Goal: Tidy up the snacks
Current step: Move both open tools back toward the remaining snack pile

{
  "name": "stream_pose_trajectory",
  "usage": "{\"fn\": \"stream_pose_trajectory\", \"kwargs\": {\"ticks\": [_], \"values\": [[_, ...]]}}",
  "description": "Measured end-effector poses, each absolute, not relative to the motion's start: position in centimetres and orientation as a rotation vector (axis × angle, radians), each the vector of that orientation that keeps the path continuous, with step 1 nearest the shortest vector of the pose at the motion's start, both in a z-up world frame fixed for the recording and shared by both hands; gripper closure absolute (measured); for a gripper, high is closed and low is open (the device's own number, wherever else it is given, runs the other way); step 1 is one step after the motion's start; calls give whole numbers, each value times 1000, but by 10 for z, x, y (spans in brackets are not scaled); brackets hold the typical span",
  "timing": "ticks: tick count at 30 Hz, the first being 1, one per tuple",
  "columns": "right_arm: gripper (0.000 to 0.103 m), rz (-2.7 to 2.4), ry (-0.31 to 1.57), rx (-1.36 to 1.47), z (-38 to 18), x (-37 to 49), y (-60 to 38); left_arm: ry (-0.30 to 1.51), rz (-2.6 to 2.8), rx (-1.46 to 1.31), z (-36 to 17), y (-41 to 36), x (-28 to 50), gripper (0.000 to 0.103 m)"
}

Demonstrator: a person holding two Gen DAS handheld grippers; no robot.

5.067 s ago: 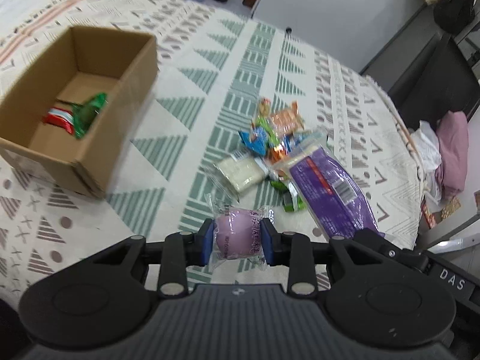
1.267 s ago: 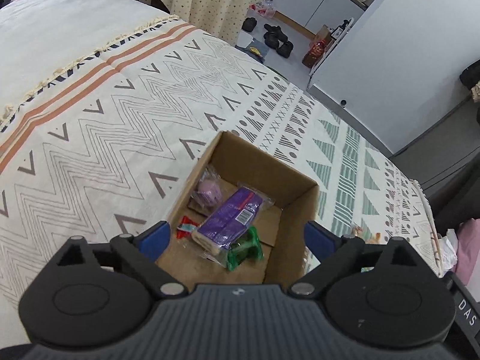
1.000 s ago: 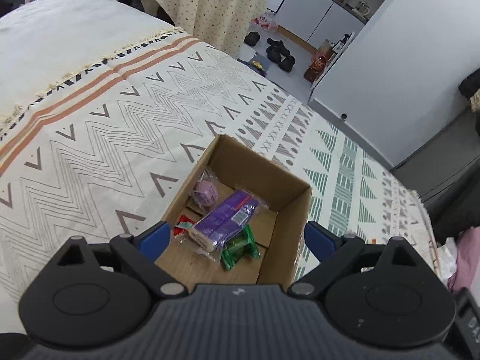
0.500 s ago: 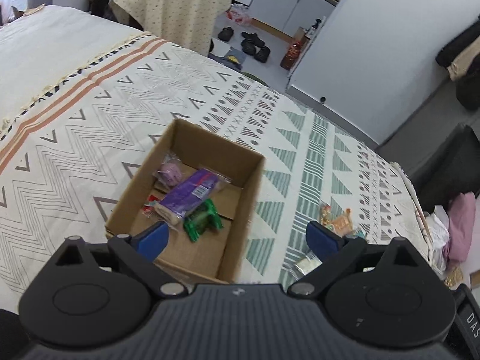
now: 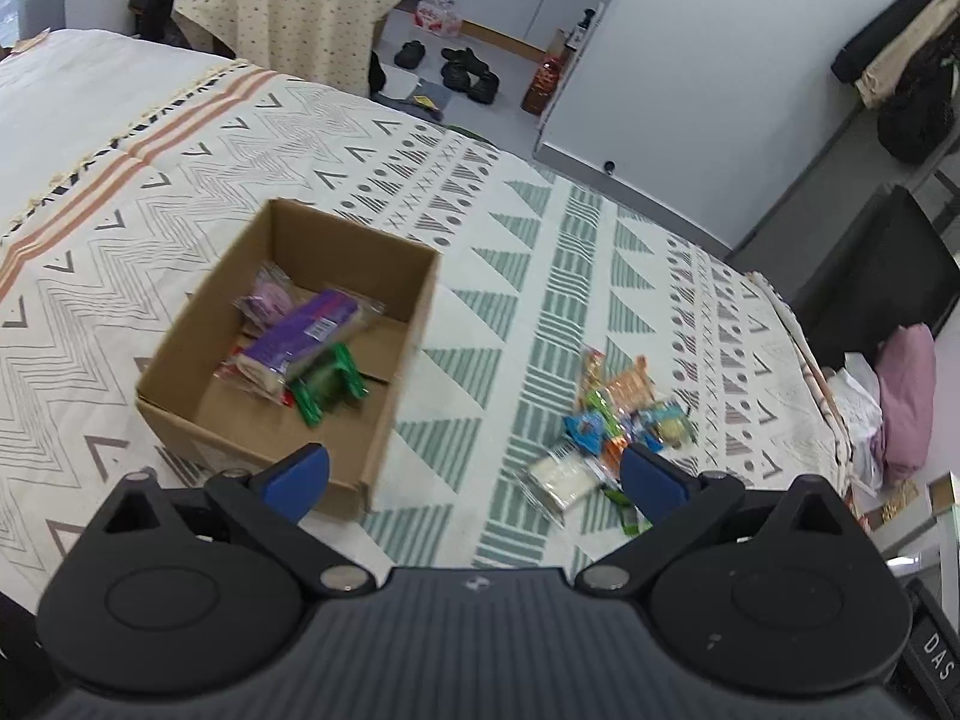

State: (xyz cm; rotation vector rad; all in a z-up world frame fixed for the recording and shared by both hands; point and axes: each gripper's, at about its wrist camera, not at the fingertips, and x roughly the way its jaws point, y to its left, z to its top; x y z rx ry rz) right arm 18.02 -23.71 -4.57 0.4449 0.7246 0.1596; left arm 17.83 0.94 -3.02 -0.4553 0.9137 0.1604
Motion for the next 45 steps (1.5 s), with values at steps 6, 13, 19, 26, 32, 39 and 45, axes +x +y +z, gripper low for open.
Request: {"fn": "stream_pose_trajectory", "kwargs": {"ticks": [6,13,19,26,32,39,45], "values": [[0,137,728,440,-53,174,-263,931,158,-438,-38,-16,178,0],[0,109,754,428,-65,172,-291,953,150,-431,-51,-35,183,0],[0,96,778,414,-77,175,-306,974,148,-418,-64,-47,192,0],[1,142,801,437,-92,182,-316,1003,122,-407,-84,-58,204,1],[1,134,833,464,-108,193,-324,1026,102,-414,-99,-69,219,3],[8,154,884,493,-129,214,-327,1057,107,-417,-118,-73,243,8],[14,184,922,506,-144,230,-325,1107,108,-440,-141,-73,265,10]]}}
